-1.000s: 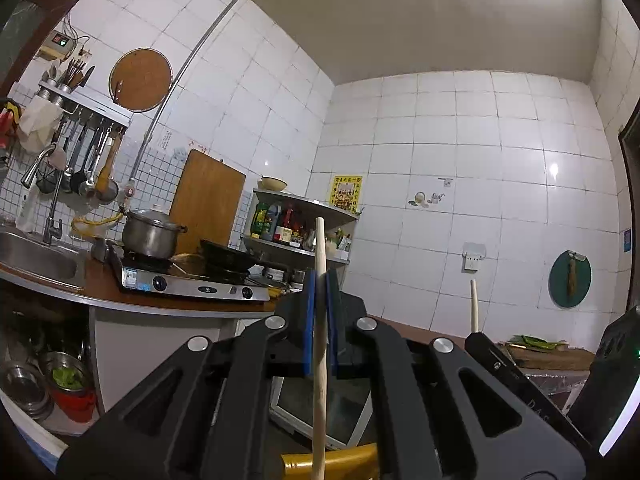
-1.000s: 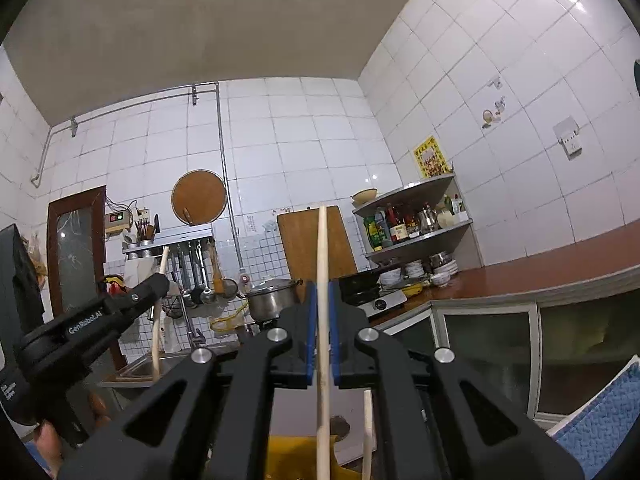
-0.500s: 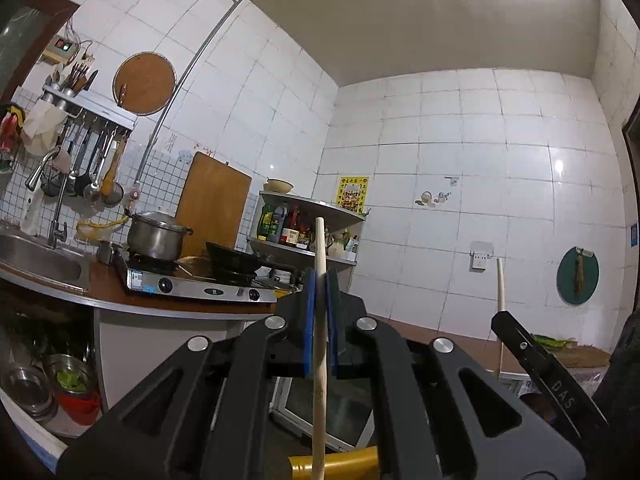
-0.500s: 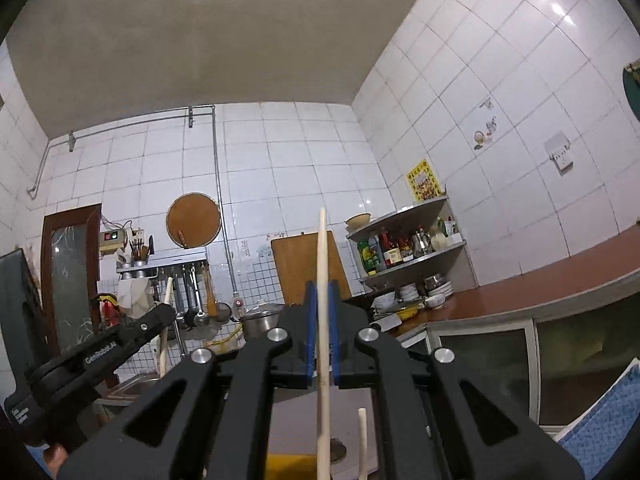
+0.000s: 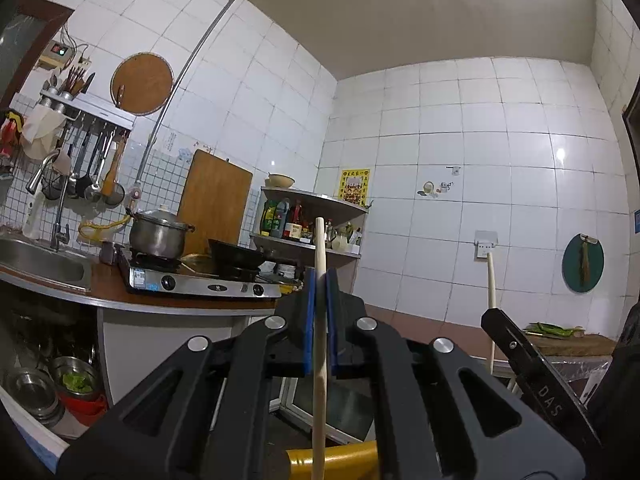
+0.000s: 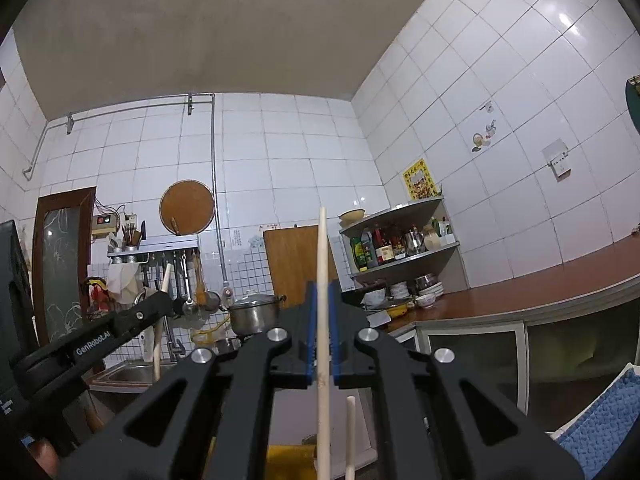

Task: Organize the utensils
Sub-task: 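Raise both chopsticks high above the holder and lower them toward its opening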

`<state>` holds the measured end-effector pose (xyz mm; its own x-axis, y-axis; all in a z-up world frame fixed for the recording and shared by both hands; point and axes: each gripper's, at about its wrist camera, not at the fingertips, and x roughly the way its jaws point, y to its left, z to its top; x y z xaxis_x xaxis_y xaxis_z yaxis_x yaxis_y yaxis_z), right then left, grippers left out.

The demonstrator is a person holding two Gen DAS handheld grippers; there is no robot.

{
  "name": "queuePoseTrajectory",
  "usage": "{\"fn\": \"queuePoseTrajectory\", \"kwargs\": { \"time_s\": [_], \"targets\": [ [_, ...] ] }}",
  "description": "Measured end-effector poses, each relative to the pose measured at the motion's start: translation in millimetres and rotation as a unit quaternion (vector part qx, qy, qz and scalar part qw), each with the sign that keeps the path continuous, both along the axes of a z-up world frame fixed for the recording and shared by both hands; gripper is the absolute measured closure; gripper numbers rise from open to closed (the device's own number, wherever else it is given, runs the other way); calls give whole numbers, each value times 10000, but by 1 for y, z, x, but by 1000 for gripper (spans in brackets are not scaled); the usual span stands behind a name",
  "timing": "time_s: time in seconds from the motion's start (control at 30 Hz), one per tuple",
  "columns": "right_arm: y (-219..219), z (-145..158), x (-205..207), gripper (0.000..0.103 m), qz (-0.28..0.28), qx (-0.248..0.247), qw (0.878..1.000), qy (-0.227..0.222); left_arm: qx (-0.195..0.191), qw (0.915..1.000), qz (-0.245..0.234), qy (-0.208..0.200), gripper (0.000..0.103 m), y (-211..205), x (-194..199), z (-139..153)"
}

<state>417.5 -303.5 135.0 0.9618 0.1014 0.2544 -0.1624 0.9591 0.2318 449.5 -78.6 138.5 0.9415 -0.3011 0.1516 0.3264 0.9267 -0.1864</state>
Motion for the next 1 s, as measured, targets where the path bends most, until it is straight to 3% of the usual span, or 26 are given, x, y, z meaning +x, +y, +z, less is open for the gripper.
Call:
{"fn": "queuePoseTrajectory", "kwargs": {
  "time_s": [0.2, 0.3, 0.57, 0.8, 1.0],
  "targets": [
    [2, -1, 2, 97, 54, -70, 9999, 104, -166, 9996, 138, -186, 99, 8, -5, 2],
    [3, -3, 4, 97, 90, -123, 9997, 202, -277, 9996, 35, -60, 99, 12, 0, 1],
    [11, -14, 9, 97, 183, -324, 9985, 411, 60, 9998, 170, 86, 99, 0, 4, 1],
    [17, -22, 10, 97, 232, -511, 9970, 526, 632, 9972, 373, 130, 99, -18, 0, -3],
    [19, -26, 13, 97, 292, -581, 9959, 624, 773, 9958, 390, 295, 99, -22, 2, -3]
  ]
}}
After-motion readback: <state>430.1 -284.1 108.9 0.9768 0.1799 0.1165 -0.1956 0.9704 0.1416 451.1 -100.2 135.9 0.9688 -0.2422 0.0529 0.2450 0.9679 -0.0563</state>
